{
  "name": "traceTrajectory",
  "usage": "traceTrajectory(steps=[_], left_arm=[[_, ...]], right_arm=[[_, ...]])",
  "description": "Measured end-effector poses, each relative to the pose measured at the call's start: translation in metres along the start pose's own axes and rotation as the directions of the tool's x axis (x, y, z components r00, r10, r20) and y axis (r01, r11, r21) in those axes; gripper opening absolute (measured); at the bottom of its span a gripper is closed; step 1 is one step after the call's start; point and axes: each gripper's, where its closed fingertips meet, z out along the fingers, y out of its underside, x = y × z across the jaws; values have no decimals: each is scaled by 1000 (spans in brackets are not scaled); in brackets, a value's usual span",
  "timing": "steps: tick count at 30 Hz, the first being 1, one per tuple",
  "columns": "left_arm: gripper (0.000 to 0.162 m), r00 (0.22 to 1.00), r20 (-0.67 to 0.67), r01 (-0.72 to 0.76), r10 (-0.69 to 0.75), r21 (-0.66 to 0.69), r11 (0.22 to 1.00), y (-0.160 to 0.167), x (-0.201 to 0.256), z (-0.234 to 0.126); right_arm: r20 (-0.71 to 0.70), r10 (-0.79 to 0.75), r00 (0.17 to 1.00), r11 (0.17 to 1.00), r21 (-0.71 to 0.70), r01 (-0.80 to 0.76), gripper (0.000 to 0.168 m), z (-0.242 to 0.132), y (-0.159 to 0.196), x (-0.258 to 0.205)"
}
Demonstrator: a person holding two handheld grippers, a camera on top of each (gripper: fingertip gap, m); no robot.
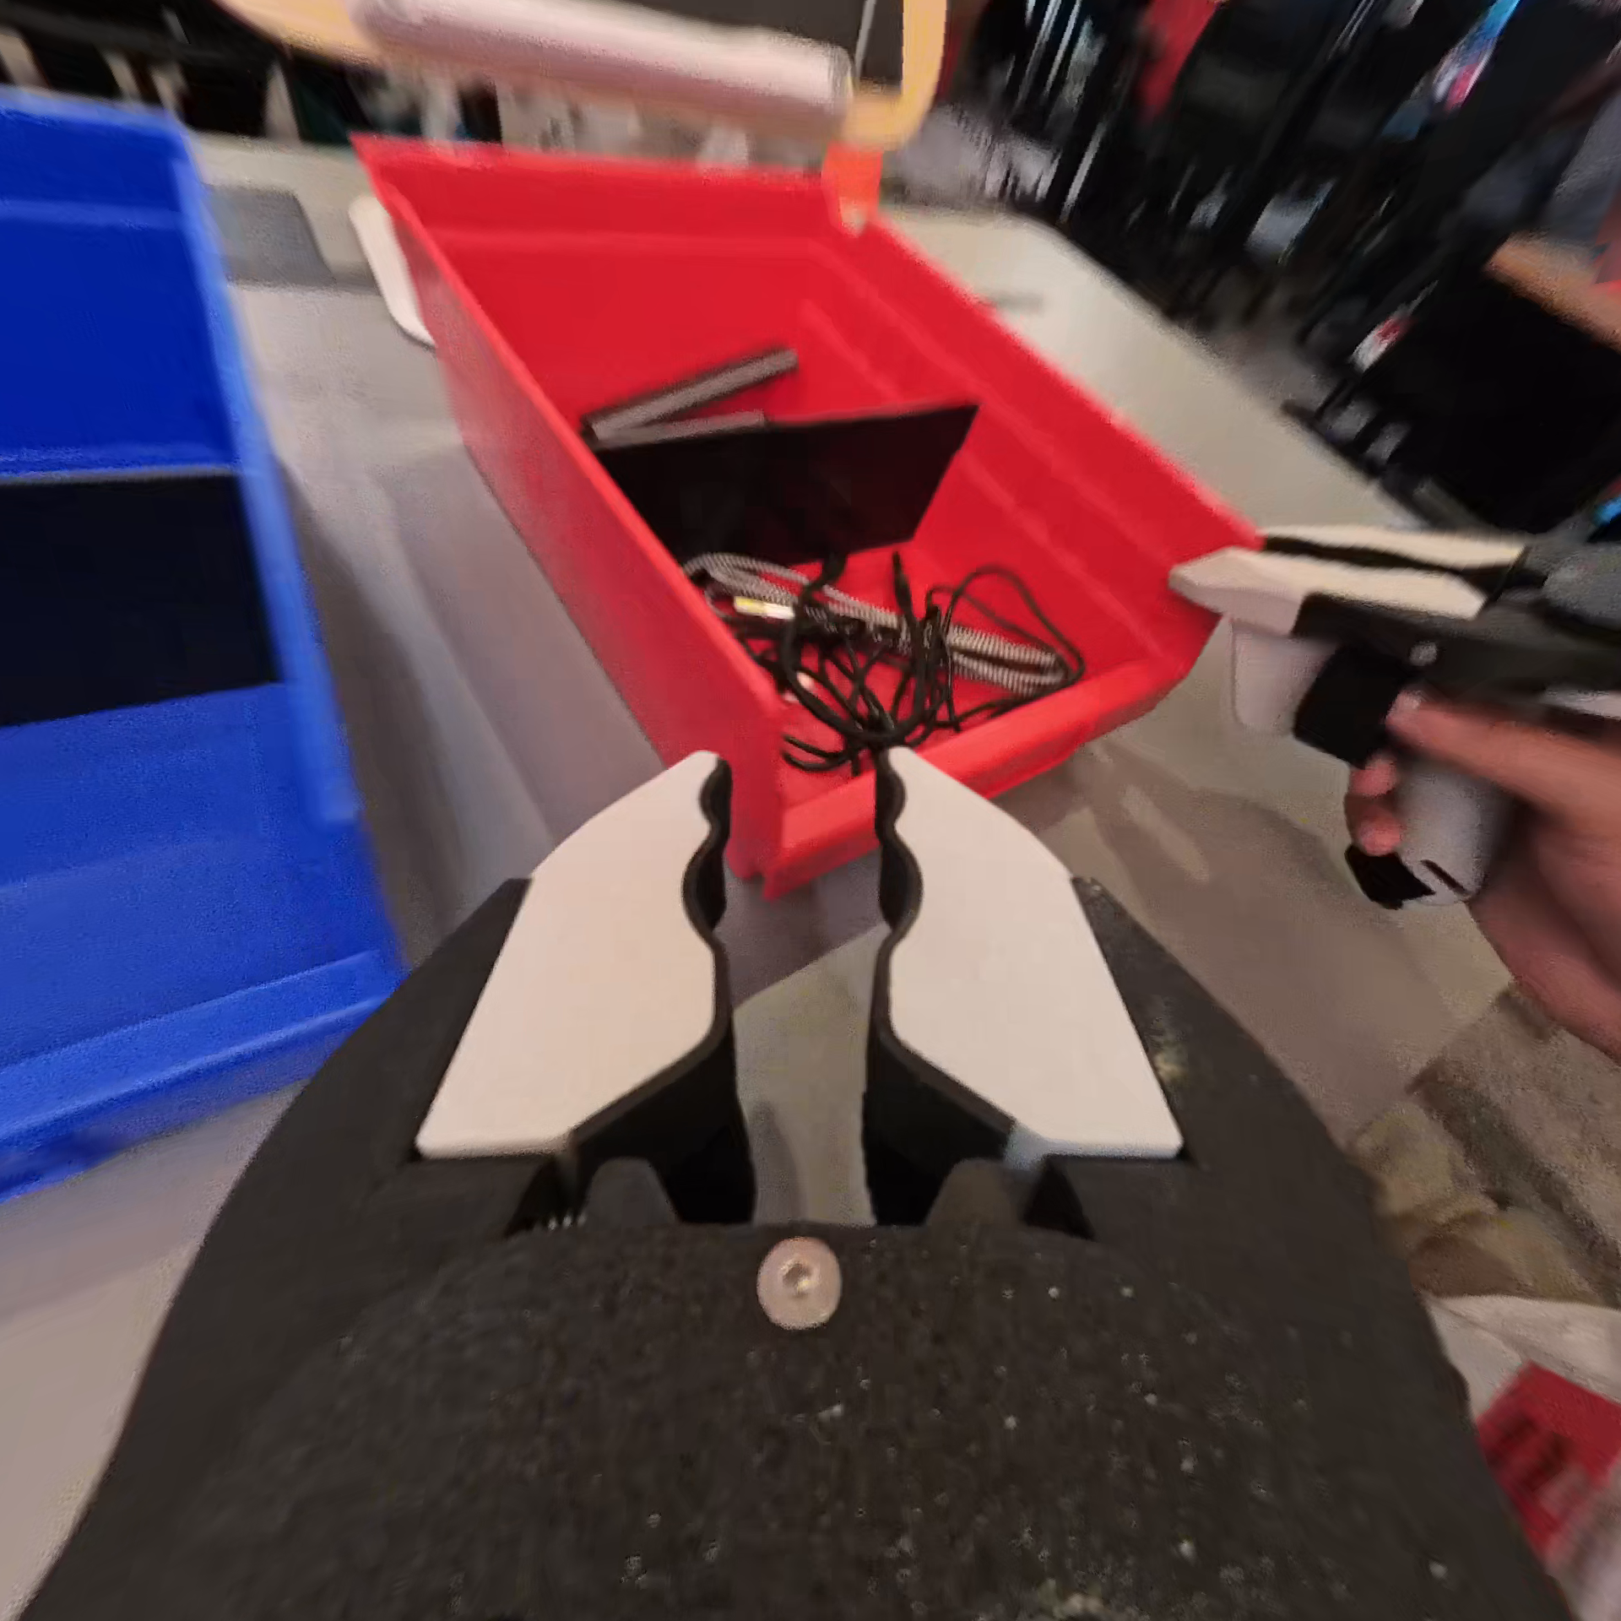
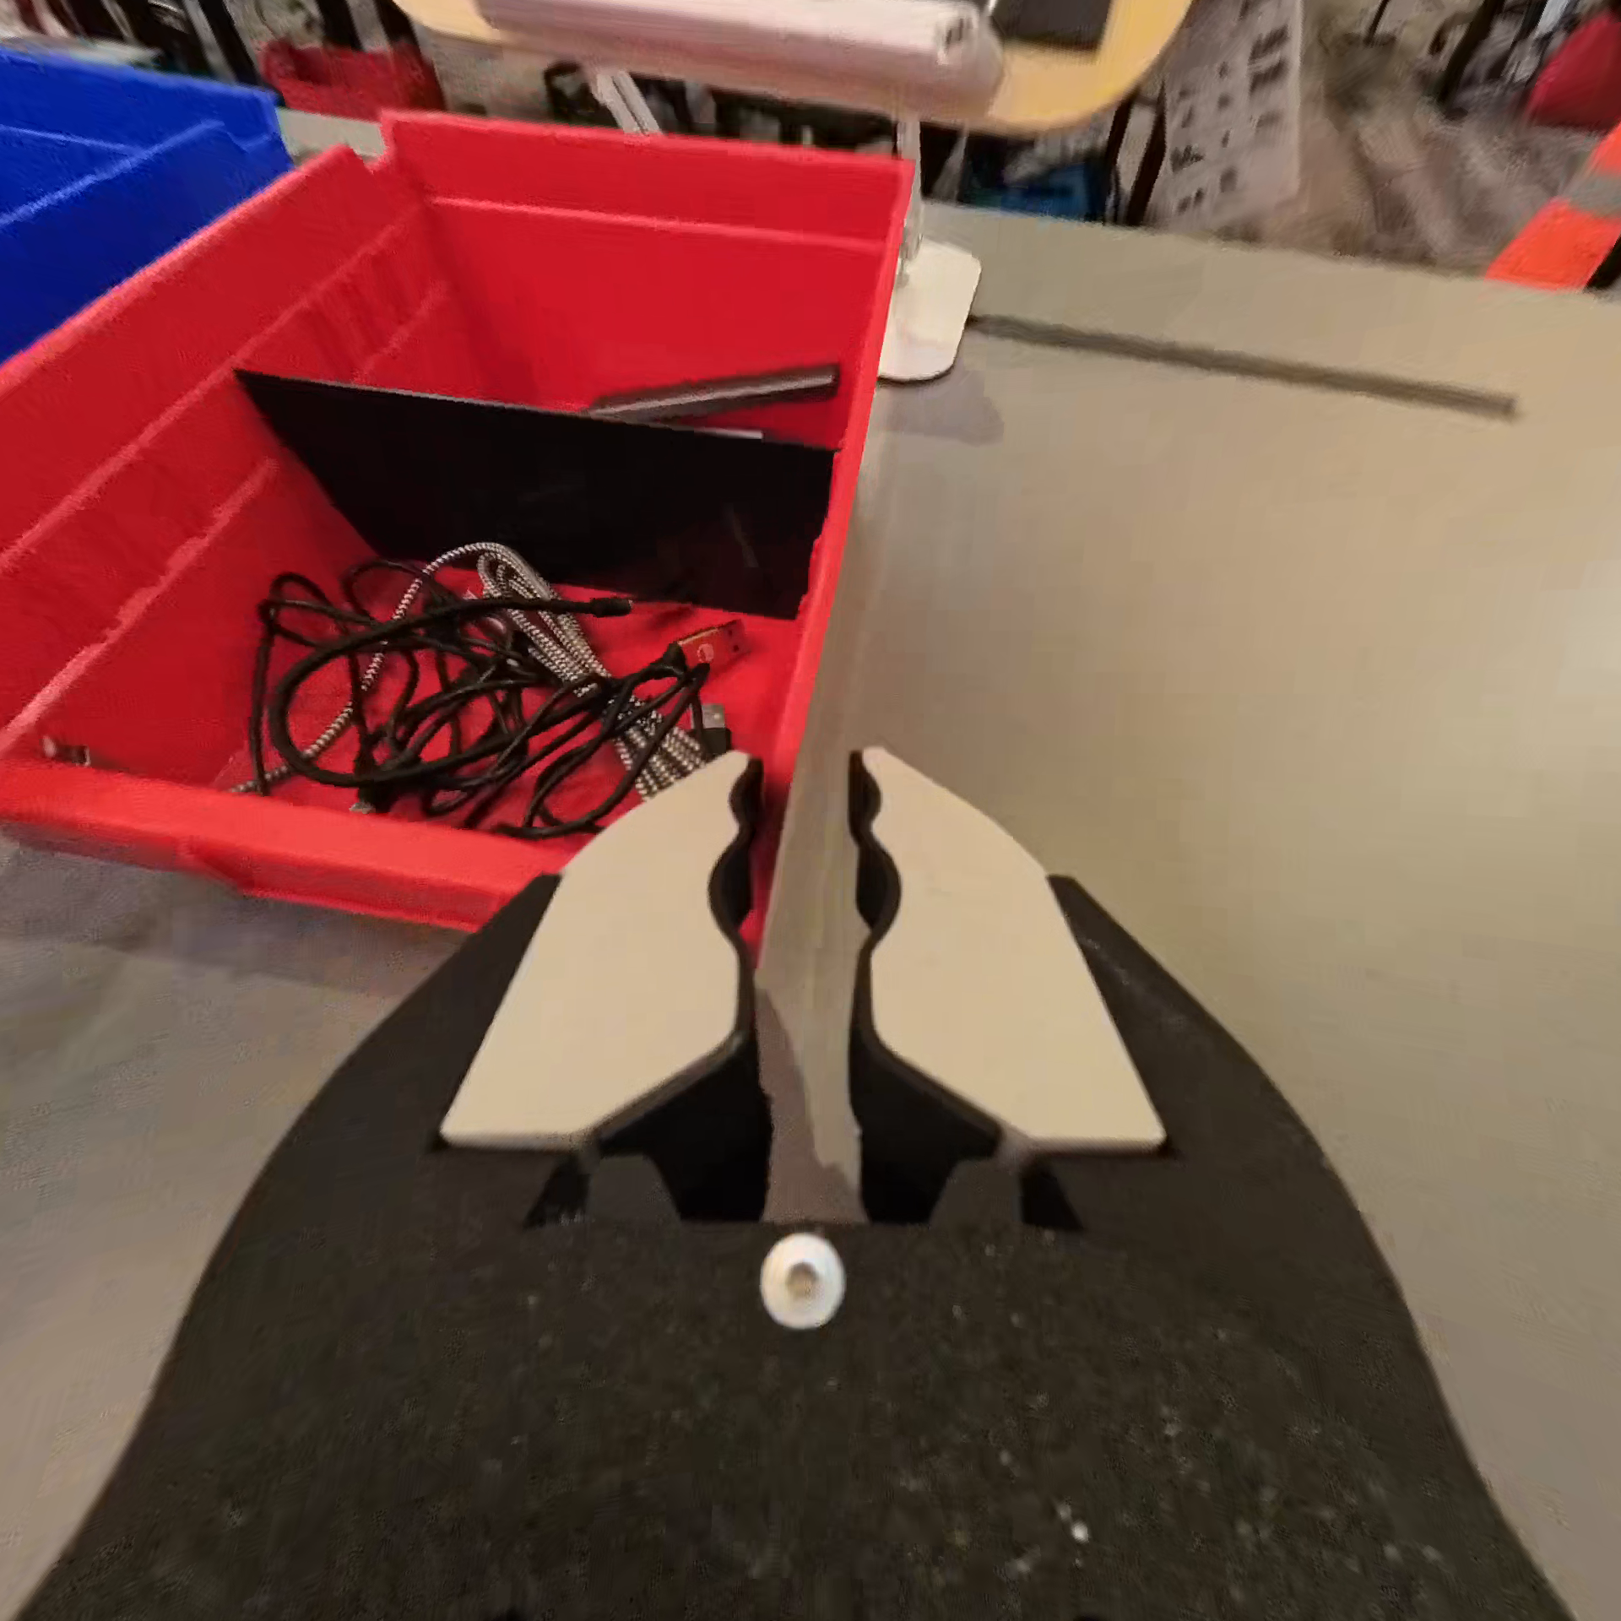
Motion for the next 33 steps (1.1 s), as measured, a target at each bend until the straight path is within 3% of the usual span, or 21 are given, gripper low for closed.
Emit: traceTrajectory(steps=[2, 5, 7, 10, 14, 15, 17, 22, 26, 30, 33], left_arm=[[22, 985, 166, -64, 51, 73, 995, -17, -53, -44], [20, 886, 456, -104, 83, 21, 994, -13, -170, -106], [26, 845, 533, -23, 46, -49, 999, 6, -230, -130], [35, 857, 514, 55, -34, -25, 998, 15, -266, -137], [36, 938, 344, 40, -40, 8, 999, 3, -263, -101], [31, 943, 332, 36, -24, -33, 999, 8, -265, -90], [6, 938, 347, 58, -22, -93, 994, 19, -270, -81], [3, 895, 445, 83, -17, -129, 988, 38, -250, -112], [5, 872, 484, 135, -69, -104, 985, 60, -211, -144], [8, 840, 542, 70, 10, -127, 989, 73, -182, -169], [8, 776, 628, -2, 65, -100, 995, 63, -163, -184]], right_arm=[[-13, -97, 995, 993, 68, 98, 17, -24, -15, 2], [21, -195, 981, 975, 118, 191, 14, -45, -31, -16], [121, -242, 963, 967, 116, 228, 17, -46, -33, -48], [258, -260, 931, 964, 119, 236, 25, -40, -33, -106], [490, -221, 843, 975, 88, 205, 28, -35, -23, -200], [545, -198, 815, 979, 70, 192, 28, -34, -18, -223], [619, -129, 774, 986, 0, 165, 29, -28, -6, -261], [524, -110, 845, 984, -62, 166, 33, -3, 9, -284], [514, -94, 852, 986, -72, 151, 36, 7, 11, -300], [410, -216, 886, 965, -47, 257, 12, 17, 7, -292], [406, -196, 893, 973, -29, 227, 6, 12, -10, -288]])
